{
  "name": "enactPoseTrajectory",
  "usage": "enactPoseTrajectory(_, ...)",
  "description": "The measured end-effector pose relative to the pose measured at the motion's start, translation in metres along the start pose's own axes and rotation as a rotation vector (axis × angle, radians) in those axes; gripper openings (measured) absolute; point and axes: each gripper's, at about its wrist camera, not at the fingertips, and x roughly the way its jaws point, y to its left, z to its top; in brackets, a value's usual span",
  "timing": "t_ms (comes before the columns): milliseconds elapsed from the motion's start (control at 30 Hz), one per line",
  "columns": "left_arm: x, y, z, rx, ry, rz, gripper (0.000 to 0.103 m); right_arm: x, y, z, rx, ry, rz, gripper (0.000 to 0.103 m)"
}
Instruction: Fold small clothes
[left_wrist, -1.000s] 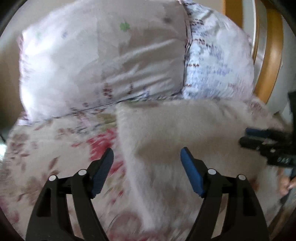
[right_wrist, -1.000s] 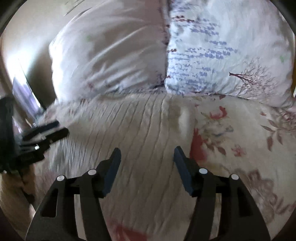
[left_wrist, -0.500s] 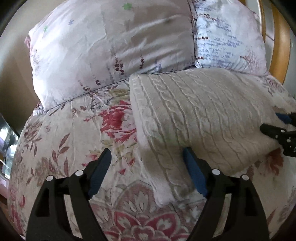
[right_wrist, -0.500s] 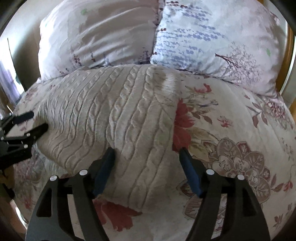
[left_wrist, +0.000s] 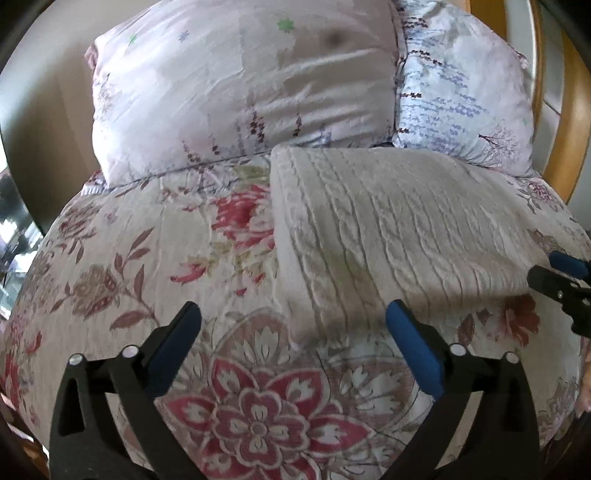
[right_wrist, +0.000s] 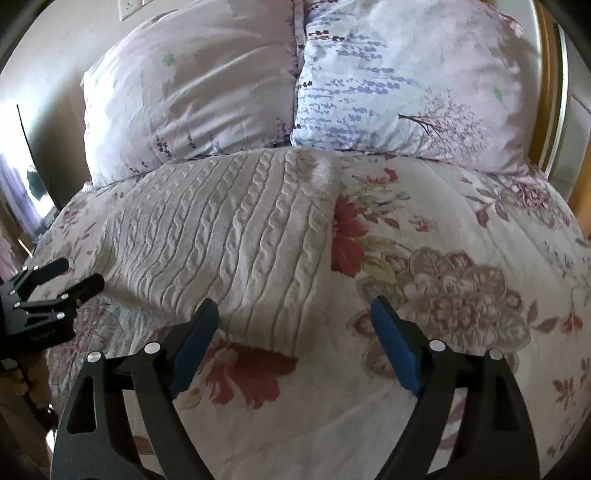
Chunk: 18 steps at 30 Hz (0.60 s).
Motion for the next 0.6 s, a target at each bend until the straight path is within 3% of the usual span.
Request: enactPoseTrajectory(600, 0.004, -0.002, -0.023, -0.024, 0.091, 0.013, 0.101, 0.01, 0.02, -0.023, 0.01, 0.056, -0.031, 0.101)
